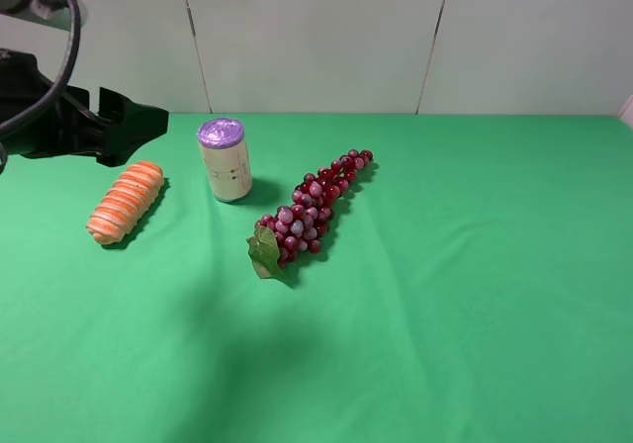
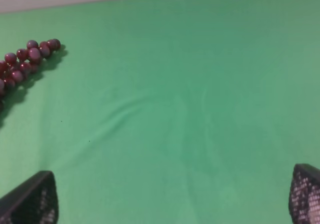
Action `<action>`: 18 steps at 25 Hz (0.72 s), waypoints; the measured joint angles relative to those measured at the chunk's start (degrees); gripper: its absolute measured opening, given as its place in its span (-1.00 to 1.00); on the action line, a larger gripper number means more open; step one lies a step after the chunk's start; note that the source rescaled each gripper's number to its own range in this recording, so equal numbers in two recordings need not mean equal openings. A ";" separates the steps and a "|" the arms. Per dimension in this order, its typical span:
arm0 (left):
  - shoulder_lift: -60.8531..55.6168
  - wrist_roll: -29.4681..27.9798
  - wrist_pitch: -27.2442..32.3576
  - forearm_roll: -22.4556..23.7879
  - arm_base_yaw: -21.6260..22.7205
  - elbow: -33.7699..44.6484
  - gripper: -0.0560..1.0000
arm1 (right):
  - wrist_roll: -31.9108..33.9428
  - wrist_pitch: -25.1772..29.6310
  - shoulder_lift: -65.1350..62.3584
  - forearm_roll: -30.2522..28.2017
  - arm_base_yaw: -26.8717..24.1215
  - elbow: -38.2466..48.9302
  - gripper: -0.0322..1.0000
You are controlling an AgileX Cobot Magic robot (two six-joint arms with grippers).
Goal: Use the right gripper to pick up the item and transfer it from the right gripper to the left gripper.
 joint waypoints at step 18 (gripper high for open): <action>-18.10 -18.11 21.19 19.84 2.64 -1.22 1.00 | 0.00 0.00 0.00 0.00 0.00 0.00 1.00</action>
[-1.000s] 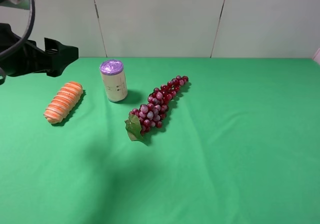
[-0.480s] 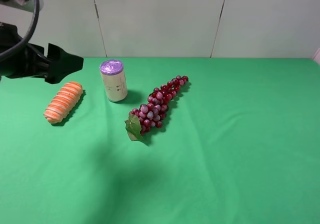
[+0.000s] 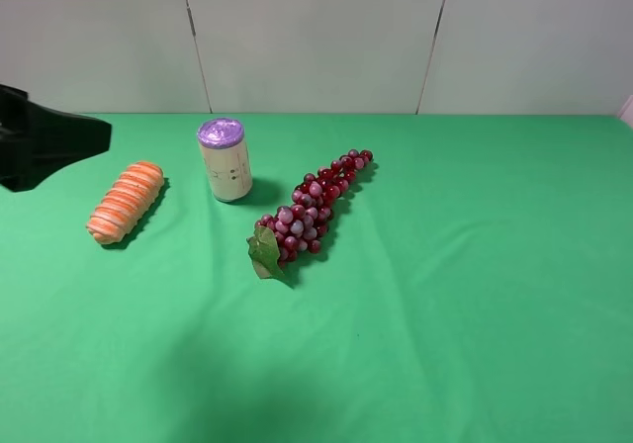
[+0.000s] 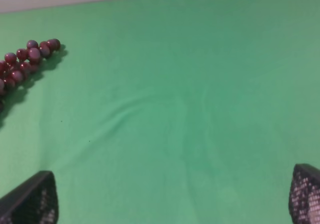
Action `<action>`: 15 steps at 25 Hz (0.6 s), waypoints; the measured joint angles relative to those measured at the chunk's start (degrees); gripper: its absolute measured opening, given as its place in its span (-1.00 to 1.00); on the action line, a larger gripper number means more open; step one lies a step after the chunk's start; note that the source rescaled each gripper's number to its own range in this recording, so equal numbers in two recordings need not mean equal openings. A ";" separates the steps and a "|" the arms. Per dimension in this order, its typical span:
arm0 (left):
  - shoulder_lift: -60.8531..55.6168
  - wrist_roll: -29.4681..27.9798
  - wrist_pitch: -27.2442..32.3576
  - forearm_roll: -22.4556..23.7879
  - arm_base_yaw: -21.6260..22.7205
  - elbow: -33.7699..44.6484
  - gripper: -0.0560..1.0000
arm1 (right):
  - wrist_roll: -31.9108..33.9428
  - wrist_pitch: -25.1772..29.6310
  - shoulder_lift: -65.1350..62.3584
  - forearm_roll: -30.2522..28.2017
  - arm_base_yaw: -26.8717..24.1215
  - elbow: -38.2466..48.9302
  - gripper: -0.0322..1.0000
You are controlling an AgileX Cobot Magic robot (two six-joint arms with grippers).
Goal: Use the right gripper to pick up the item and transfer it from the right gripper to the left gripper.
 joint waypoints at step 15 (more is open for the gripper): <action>-24.26 -10.80 21.69 11.65 0.00 0.29 1.00 | 0.00 0.00 0.00 0.00 0.00 0.00 1.00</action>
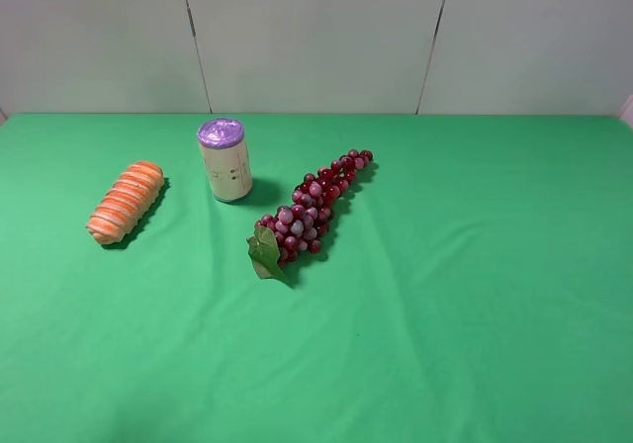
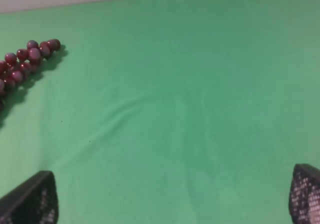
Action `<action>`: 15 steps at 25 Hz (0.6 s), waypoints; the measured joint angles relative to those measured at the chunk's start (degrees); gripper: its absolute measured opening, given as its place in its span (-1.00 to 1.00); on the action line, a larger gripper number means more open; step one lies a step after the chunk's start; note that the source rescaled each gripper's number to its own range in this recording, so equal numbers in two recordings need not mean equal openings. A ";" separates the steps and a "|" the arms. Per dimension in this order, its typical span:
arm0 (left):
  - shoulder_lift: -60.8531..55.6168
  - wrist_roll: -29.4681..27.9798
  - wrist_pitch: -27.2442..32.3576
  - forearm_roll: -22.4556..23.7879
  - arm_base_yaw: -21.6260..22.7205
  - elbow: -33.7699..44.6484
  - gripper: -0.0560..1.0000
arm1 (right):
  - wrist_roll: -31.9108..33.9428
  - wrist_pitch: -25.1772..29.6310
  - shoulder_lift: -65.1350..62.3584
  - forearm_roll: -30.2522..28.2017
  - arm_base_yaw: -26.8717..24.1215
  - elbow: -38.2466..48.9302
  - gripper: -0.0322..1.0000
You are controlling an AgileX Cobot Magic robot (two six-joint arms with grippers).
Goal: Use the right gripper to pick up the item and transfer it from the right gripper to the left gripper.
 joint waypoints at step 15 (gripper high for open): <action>-8.26 -3.05 18.30 -2.14 0.00 1.57 1.00 | 0.00 0.00 0.00 0.00 0.00 0.00 1.00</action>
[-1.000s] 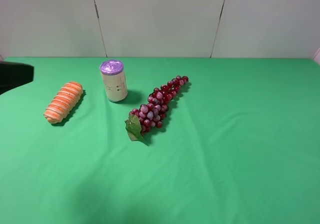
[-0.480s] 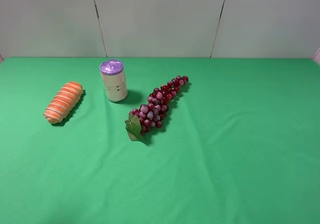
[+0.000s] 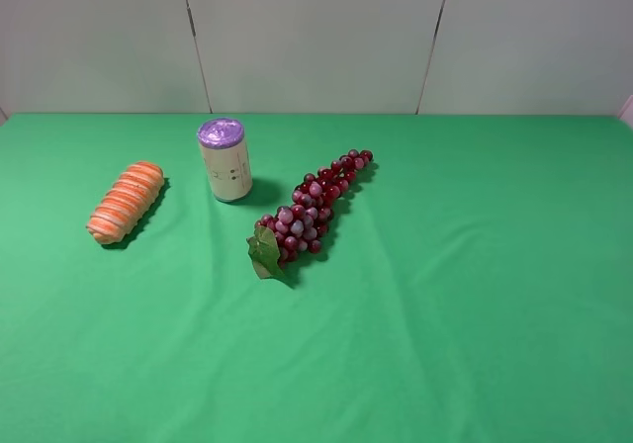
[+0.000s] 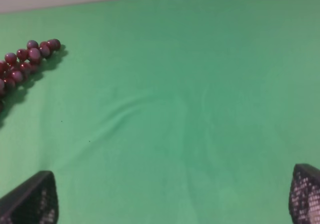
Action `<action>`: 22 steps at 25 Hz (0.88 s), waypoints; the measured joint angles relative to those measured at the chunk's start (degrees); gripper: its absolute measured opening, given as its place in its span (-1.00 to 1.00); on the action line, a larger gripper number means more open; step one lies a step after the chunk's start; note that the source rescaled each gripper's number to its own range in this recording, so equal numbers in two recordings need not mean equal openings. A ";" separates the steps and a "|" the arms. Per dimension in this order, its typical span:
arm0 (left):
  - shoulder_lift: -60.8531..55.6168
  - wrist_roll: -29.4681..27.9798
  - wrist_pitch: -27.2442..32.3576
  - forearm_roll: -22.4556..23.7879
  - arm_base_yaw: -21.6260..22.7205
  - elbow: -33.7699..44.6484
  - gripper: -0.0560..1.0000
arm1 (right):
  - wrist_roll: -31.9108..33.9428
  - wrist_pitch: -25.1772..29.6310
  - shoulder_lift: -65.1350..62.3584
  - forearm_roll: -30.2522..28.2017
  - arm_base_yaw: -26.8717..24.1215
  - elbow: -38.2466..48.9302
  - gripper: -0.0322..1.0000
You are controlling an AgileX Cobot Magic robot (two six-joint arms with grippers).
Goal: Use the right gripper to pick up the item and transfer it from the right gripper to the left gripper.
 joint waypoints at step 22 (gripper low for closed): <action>-4.64 -0.60 2.21 0.06 0.00 1.37 1.00 | 0.00 0.00 0.00 0.17 0.00 0.00 1.00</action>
